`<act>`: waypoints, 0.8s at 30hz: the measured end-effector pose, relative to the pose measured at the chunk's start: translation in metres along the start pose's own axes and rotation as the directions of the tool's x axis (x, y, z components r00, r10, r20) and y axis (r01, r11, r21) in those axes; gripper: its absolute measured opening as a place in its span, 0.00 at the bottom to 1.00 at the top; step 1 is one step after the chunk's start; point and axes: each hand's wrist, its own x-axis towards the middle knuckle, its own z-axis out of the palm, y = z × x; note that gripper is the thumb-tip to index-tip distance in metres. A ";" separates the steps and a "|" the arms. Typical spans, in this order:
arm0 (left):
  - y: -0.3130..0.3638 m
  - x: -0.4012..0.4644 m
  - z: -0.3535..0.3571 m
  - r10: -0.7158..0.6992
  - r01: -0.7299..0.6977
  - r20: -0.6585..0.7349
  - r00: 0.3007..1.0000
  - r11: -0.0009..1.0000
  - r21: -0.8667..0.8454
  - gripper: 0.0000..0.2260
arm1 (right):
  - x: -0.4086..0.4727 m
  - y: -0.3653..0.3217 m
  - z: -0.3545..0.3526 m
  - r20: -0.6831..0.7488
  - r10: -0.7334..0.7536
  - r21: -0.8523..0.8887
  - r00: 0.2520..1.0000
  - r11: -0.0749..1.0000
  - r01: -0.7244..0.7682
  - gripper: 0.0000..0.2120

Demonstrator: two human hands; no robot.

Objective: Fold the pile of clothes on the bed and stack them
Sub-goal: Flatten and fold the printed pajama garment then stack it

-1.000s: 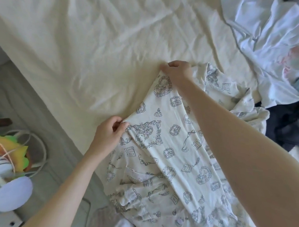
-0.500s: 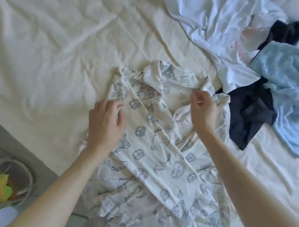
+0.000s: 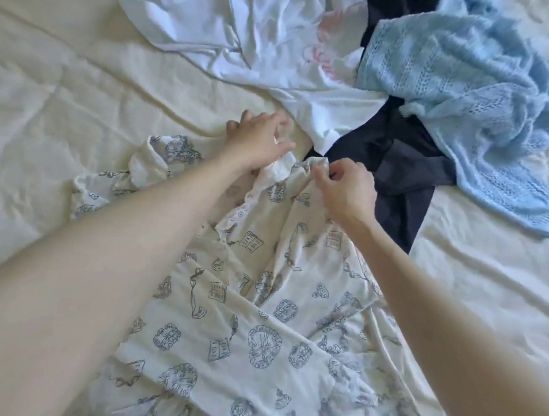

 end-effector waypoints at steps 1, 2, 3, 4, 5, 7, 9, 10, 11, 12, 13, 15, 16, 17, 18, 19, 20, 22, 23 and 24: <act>-0.001 0.004 0.002 -0.017 0.017 0.025 1.000 1.000 -0.001 0.14 | 0.000 0.002 -0.002 0.040 -0.029 0.041 0.999 0.999 0.028 0.21; -0.001 0.005 0.003 -0.028 0.029 0.017 0.999 0.999 -0.033 0.11 | 0.000 0.004 -0.005 0.075 -0.052 0.101 0.996 0.994 0.045 0.22; -0.002 0.006 0.002 -0.037 0.036 -0.013 0.999 0.995 -0.093 0.09 | -0.001 0.005 -0.009 0.113 -0.057 0.165 0.992 0.986 0.037 0.23; -0.003 0.007 0.001 -0.041 0.033 -0.052 0.998 0.987 -0.157 0.09 | 0.000 0.007 -0.013 0.153 -0.057 0.231 0.987 0.973 0.020 0.23; -0.004 0.008 -0.002 -0.042 0.023 -0.087 0.995 0.977 -0.211 0.08 | 0.002 0.009 -0.016 0.197 -0.056 0.273 0.979 0.962 0.000 0.22; -0.004 0.011 -0.007 -0.056 0.015 -0.140 0.989 0.959 -0.282 0.09 | 0.006 0.016 -0.020 0.260 -0.068 0.234 0.963 0.972 0.005 0.17; -0.006 0.013 -0.009 -0.091 0.035 -0.167 0.982 0.949 -0.315 0.09 | 0.011 0.023 -0.021 0.244 -0.040 0.200 0.969 0.980 -0.009 0.08; -0.007 0.013 -0.008 -0.108 0.049 -0.173 0.979 0.947 -0.317 0.09 | 0.013 0.025 -0.021 0.216 -0.013 0.224 0.976 0.974 -0.036 0.07; -0.009 0.013 -0.007 -0.121 0.060 -0.179 0.976 0.947 -0.315 0.09 | 0.014 0.027 -0.021 0.188 0.013 0.254 0.982 0.965 -0.061 0.06; -0.010 0.013 -0.006 -0.128 0.065 -0.186 0.974 0.948 -0.313 0.09 | 0.016 0.028 -0.021 0.168 0.028 0.269 0.985 0.960 -0.073 0.06; -0.010 0.013 -0.004 -0.131 0.064 -0.196 0.972 0.947 -0.314 0.09 | 0.017 0.028 -0.020 0.160 0.038 0.266 0.986 0.961 -0.080 0.06; -0.009 0.012 -0.003 -0.124 0.051 -0.216 0.968 0.948 -0.315 0.09 | 0.019 0.028 -0.020 0.152 0.052 0.251 0.987 0.964 -0.089 0.07; -0.009 0.012 -0.003 -0.118 0.044 -0.219 0.968 0.947 -0.317 0.09 | 0.020 0.027 -0.020 0.150 0.061 0.251 0.987 0.963 -0.097 0.07; -0.008 0.011 -0.004 -0.114 0.039 -0.220 0.969 0.946 -0.321 0.09 | 0.019 0.026 -0.021 0.146 0.069 0.263 0.987 0.959 -0.106 0.07; -0.009 0.009 -0.004 -0.112 0.033 -0.223 0.968 0.944 -0.329 0.10 | 0.017 0.025 -0.022 0.137 0.078 0.287 0.988 0.951 -0.115 0.06; -0.009 0.005 -0.005 -0.109 0.024 -0.234 0.966 0.941 -0.337 0.11 | 0.014 0.024 -0.022 0.119 0.083 0.310 0.989 0.943 -0.116 0.07; -0.010 -0.001 -0.006 -0.101 0.012 -0.256 0.961 0.945 -0.326 0.13 | 0.009 0.024 -0.022 0.082 0.073 0.307 0.994 0.947 -0.095 0.10; -0.013 -0.025 -0.006 -0.051 -0.020 -0.329 0.943 0.977 -0.210 0.18 | -0.009 0.027 -0.019 -0.041 -0.009 0.222 0.999 0.975 0.018 0.16; -0.017 -0.043 -0.003 -0.009 -0.039 -0.348 0.938 0.991 -0.131 0.19 | -0.022 0.029 -0.016 -0.102 -0.065 0.177 0.993 0.981 0.082 0.18; -0.022 -0.065 0.002 0.032 -0.054 -0.336 0.941 0.997 -0.057 0.21 | -0.038 0.033 -0.013 -0.144 -0.109 0.145 0.984 0.981 0.130 0.19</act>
